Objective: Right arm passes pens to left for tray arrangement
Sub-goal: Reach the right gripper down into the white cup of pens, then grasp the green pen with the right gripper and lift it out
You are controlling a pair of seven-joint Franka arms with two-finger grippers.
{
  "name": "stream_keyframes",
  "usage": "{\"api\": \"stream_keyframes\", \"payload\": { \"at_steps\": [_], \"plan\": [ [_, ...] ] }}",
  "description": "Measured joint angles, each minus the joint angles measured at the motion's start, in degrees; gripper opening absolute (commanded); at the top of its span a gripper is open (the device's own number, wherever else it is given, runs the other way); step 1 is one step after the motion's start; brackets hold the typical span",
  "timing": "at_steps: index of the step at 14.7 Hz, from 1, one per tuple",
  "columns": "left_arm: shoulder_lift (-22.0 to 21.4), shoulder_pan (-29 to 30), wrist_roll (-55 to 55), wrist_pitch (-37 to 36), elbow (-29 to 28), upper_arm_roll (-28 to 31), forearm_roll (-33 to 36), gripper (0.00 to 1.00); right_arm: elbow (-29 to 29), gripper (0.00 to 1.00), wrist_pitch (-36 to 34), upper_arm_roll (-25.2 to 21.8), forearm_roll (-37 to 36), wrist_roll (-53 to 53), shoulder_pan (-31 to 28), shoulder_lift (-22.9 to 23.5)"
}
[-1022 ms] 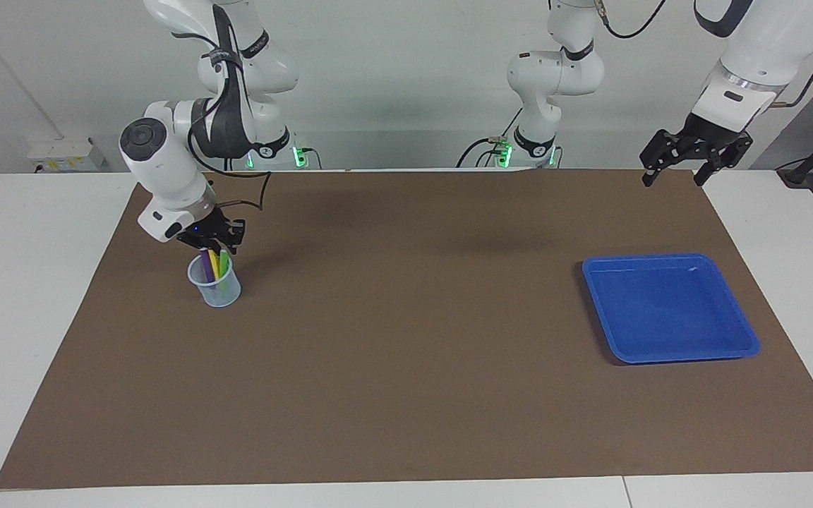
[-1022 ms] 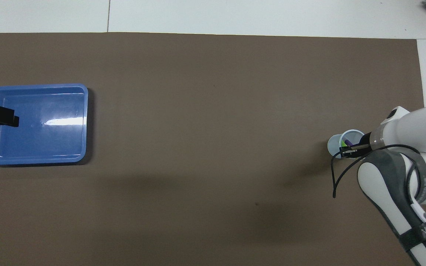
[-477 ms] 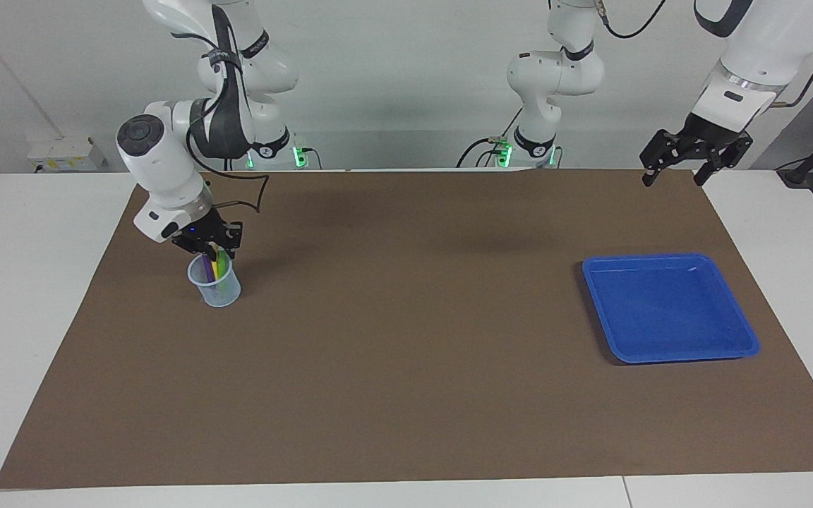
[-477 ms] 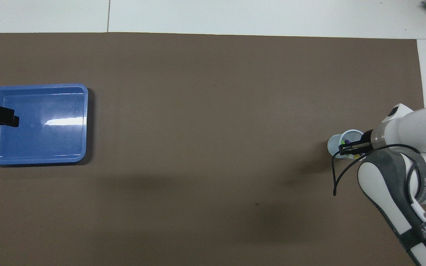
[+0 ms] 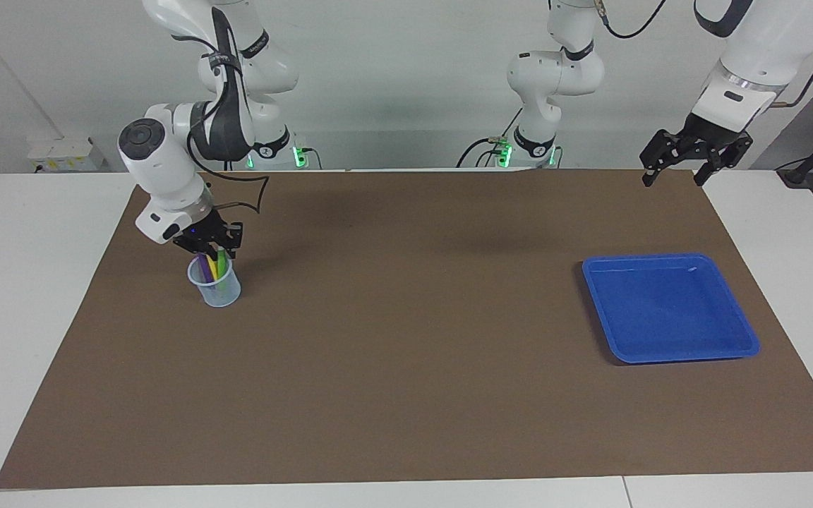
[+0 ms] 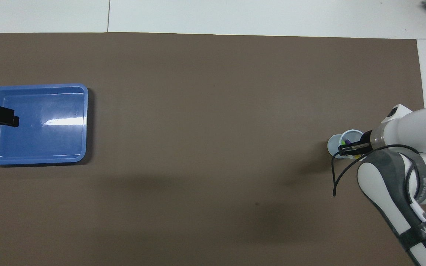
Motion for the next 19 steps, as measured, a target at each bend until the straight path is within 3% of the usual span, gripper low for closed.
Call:
{"api": "stream_keyframes", "payload": {
  "at_steps": [10,12,16,19],
  "plan": [
    [0.00,0.00,0.00,0.00,0.00,0.00,0.00,1.00,0.18,0.29,0.22,0.00,0.00,-0.42,-0.02,0.00],
    [0.00,0.00,0.00,0.00,0.00,0.00,0.00,1.00,0.13,0.24,0.22,0.00,0.00,-0.44,-0.02,0.00],
    [0.00,0.00,0.00,0.00,0.00,0.00,0.00,1.00,0.18,0.01,-0.04,-0.05,-0.21,-0.61,-0.39,-0.49],
    [0.00,0.00,0.00,0.00,0.00,0.02,0.00,1.00,0.18,0.00,-0.05,-0.15,-0.29,-1.23,-0.59,-0.61]
  ]
}}
